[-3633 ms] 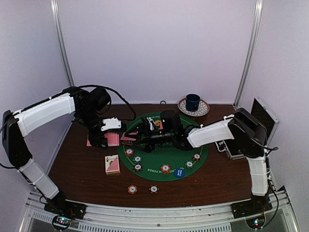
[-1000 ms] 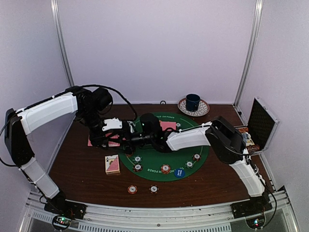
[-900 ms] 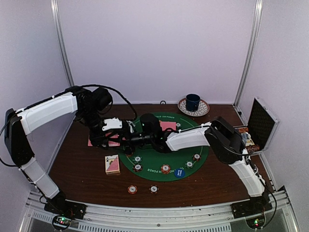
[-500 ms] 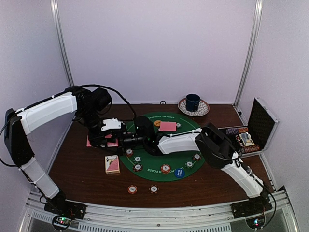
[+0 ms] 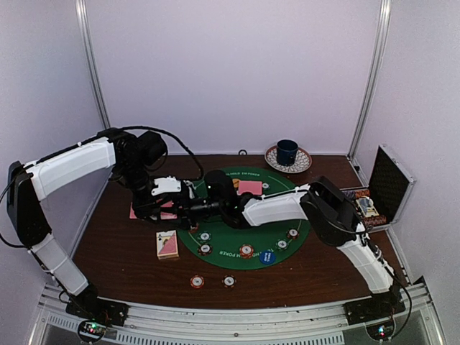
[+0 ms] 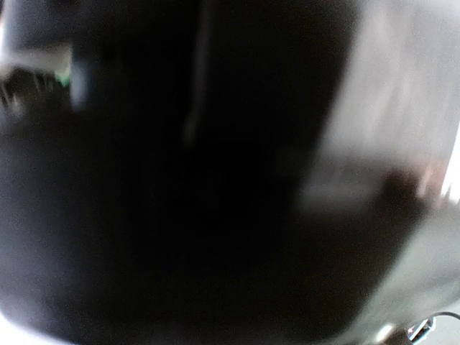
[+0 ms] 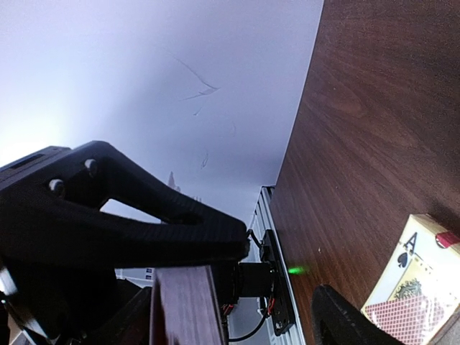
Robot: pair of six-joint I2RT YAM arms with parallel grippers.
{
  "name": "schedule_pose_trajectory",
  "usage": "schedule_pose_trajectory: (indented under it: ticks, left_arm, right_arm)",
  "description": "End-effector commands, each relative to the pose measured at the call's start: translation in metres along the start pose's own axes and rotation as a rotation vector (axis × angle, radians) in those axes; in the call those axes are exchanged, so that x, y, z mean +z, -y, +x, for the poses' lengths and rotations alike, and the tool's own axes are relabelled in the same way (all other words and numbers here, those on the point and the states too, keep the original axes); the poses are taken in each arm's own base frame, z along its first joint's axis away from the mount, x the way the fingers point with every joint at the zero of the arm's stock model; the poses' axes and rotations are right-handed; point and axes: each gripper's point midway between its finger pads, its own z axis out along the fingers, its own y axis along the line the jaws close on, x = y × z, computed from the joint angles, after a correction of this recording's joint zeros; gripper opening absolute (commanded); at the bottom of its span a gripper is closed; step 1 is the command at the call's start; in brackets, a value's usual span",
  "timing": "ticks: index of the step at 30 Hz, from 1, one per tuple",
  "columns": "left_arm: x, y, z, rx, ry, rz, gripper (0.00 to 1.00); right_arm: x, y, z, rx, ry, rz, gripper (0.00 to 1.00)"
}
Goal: Distribute texas hold em gaming equipment
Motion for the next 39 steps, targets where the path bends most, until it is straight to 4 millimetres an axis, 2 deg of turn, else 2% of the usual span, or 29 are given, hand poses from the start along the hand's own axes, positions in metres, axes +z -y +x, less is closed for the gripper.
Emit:
schedule_pose_trajectory:
  ticks: [1, 5, 10, 19, 25, 32, 36, 39]
  left_arm:
    - [-0.009, -0.002, -0.007, -0.001, 0.046, -0.019, 0.00]
    - [-0.009, -0.001, -0.006, -0.001, 0.043, -0.020, 0.00]
    - [-0.007, 0.000, -0.005, -0.004, 0.037, -0.017, 0.00]
    - [-0.006, 0.000, -0.004, -0.002, 0.031, -0.015, 0.00]
    - [-0.006, 0.000, -0.003, 0.000, 0.029, -0.017, 0.00]
    - [-0.004, -0.001, -0.002, 0.000, 0.021, -0.016, 0.00]
    - [-0.003, -0.001, -0.002, 0.001, 0.018, -0.017, 0.00]
    - [-0.003, -0.001, -0.001, 0.001, 0.016, -0.017, 0.00]
  right_arm:
    - [-0.016, 0.030, 0.001, 0.020, 0.024, 0.109, 0.73]
    - [-0.019, 0.025, 0.004, 0.010, 0.019, 0.097, 0.70]
    - [-0.020, 0.002, 0.004, -0.025, -0.002, 0.060, 0.65]
    - [-0.039, -0.028, 0.002, -0.059, 0.002, 0.026, 0.56]
    - [-0.047, -0.035, 0.003, -0.059, 0.004, 0.010, 0.54]
    - [-0.054, -0.058, 0.003, -0.062, 0.006, -0.045, 0.52]
    - [-0.062, -0.062, 0.001, -0.050, 0.019, -0.069, 0.47]
    - [-0.068, -0.060, 0.003, -0.042, 0.024, -0.067, 0.39]
